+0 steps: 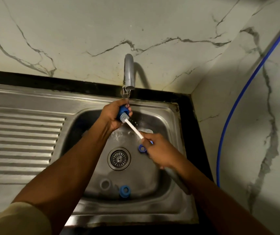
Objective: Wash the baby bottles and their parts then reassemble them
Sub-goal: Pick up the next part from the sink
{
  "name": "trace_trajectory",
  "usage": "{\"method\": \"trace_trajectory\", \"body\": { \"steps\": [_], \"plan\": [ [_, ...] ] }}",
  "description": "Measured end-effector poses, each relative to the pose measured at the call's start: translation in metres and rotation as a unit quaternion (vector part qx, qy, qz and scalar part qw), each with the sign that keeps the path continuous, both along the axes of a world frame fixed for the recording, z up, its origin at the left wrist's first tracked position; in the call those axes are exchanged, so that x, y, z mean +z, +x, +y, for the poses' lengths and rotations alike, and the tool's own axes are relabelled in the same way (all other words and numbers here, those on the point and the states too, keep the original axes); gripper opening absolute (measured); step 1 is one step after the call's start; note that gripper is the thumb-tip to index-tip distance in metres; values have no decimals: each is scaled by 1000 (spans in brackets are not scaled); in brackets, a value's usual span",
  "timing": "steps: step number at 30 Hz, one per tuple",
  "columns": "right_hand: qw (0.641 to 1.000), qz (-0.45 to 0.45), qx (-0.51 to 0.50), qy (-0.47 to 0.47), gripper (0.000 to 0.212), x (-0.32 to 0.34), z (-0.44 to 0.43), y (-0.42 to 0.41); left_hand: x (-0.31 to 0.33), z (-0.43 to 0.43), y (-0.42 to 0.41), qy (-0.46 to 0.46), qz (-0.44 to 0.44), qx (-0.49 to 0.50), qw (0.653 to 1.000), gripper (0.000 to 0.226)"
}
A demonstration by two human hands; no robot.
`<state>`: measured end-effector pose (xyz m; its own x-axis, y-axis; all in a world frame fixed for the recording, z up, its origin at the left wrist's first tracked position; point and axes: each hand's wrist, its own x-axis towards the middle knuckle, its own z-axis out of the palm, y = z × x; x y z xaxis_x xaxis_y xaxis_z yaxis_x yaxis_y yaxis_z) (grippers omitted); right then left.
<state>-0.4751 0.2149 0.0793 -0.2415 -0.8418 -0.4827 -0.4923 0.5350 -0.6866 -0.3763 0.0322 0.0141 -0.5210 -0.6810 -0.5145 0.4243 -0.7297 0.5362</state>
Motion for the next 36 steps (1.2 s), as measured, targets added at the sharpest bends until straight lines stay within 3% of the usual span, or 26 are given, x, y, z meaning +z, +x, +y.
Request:
{"method": "trace_trajectory", "body": {
  "steps": [2,4,5,7,9,11,12,14,16,17,19,20,22,23,24,25,27,29,31,33,36],
  "plan": [
    [975,212,65,-27,41,-9,1,-6,-2,-1,-4,-21,-72,16,997,15],
    [962,263,51,-47,42,-11,-1,-2,4,-2,-7,-36,-97,39,994,17],
    [972,225,38,-60,41,-9,-1,0,4,-4,-7,-37,-86,38,995,19],
    [999,4,-26,-48,34,1,0,2,6,-5,0,-20,-27,14,999,28],
    [965,-246,-91,25,26,12,1,5,7,-2,7,1,48,-9,999,20],
    [946,-304,-99,48,26,10,3,9,5,-1,9,23,88,-5,996,12],
    [962,-257,-84,39,29,6,3,9,5,2,8,33,79,-4,996,10],
    [1000,-21,4,-3,37,0,1,5,3,5,4,6,-16,5,1000,6],
    [971,218,93,-35,43,-6,1,-5,2,9,-4,-43,-131,17,990,7],
    [959,264,93,-40,44,-7,1,-9,4,11,-7,-53,-150,26,987,7],
    [958,270,76,-54,45,-4,-1,-9,10,11,-9,-55,-143,39,987,4],
    [971,223,62,-57,43,0,-2,-7,10,9,-7,-53,-125,34,990,6],
    [999,2,-20,-36,33,8,-1,0,9,5,2,-27,-35,7,999,14],
    [993,-104,-57,-11,32,11,0,4,8,5,7,2,30,0,1000,17],
    [986,-154,-62,3,32,10,2,7,6,6,9,30,76,-2,997,19],
    [990,-136,-40,2,33,5,3,9,3,7,9,47,92,0,995,19],
    [999,31,26,-18,38,-1,1,7,0,11,6,44,37,-9,998,11],
    [966,239,93,-17,45,-5,1,2,-3,14,1,-20,-108,-11,994,11],
    [935,336,111,-22,51,-5,4,4,-5,15,-4,-60,-193,30,979,24],
    [929,352,114,-20,56,-4,8,17,-4,15,-8,-60,-206,84,973,34],
    [966,250,59,-35,49,-3,13,25,-5,7,-1,-50,-219,138,964,54]
  ]
}}
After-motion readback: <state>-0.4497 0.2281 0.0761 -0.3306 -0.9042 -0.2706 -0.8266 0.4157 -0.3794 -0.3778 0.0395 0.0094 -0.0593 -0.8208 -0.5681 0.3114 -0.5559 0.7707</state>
